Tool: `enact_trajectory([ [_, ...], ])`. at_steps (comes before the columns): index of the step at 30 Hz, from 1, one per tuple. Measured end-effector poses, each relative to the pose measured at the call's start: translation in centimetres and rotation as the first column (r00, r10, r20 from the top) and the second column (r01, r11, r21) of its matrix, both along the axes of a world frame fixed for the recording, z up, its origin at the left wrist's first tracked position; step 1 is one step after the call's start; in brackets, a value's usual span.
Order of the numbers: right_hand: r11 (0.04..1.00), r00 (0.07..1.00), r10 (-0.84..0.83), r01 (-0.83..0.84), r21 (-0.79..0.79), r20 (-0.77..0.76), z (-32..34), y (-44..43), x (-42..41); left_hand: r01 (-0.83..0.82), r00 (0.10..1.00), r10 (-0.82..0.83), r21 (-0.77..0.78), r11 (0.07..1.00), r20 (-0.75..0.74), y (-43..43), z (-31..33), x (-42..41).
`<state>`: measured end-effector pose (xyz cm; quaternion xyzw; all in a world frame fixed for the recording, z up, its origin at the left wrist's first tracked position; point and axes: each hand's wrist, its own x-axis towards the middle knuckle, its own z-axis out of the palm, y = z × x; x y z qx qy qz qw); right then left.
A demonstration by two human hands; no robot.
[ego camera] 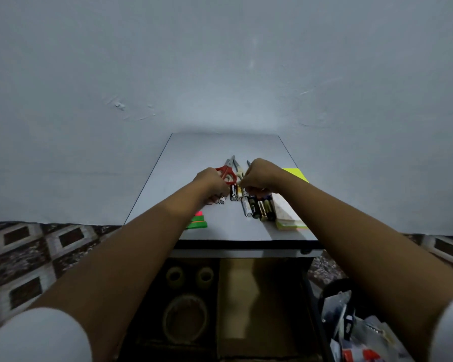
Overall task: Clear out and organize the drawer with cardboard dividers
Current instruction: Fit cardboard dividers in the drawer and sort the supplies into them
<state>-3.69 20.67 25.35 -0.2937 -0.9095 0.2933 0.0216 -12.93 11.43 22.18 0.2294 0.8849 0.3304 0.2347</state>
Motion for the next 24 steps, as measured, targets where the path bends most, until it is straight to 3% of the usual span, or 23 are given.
enact_trajectory([
  [10,0.943,0.991,0.099,-0.122,0.311,0.089,0.2,-2.2,-1.3,-0.012,0.996,0.011,0.005,1.000,0.087,-1.8,1.3,-1.8],
  [15,0.937,0.997,0.059,-0.074,0.342,0.054,-1.3,-1.7,-3.2,-0.018,0.997,0.016,0.022,1.000,0.077,-2.4,1.4,-1.9],
  [24,0.933,0.992,0.015,-0.060,0.355,0.129,-2.1,-2.0,-5.4,-0.037,0.996,0.031,0.068,0.997,0.084,-3.0,1.1,-2.3],
])
